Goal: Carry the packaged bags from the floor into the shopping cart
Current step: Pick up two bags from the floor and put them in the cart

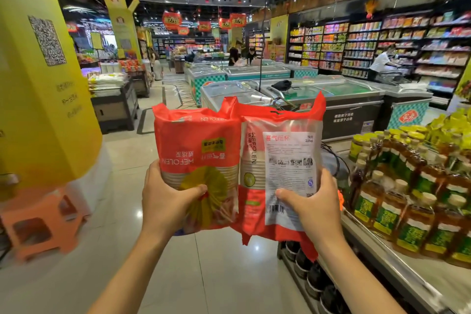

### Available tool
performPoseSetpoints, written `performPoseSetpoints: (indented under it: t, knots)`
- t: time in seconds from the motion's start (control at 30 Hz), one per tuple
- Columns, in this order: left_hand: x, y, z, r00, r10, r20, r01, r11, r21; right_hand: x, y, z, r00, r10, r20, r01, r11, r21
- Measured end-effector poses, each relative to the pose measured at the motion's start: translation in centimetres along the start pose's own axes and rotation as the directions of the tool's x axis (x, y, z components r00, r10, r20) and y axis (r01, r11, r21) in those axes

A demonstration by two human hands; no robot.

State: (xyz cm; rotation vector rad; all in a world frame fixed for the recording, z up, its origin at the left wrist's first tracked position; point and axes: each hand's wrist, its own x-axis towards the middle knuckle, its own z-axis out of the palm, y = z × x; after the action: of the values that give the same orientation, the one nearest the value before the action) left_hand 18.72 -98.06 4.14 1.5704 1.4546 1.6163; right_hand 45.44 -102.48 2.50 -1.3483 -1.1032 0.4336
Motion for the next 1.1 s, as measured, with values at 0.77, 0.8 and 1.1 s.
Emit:
performPoseSetpoints:
  t: [0.77, 0.8, 1.1]
  knots:
    - [24.6, -8.0, 21.1, 0.991, -0.115, -0.074, 0.122, 0.988, 0.097, 32.1, 15.1, 11.3, 0.982, 0.101, 0.158, -0.114, 0.991, 0.076]
    - [25.5, -8.8, 21.7, 0.99, -0.122, -0.075, 0.129, 0.987, 0.097, 32.9, 15.7, 11.9, 0.981, 0.108, 0.163, -0.12, 0.991, 0.064]
    - [37.0, -17.2, 26.4, 0.985, -0.163, -0.056, 0.166, 0.984, 0.061, 41.8, 19.8, 20.0, 0.977, 0.132, 0.166, -0.133, 0.991, -0.006]
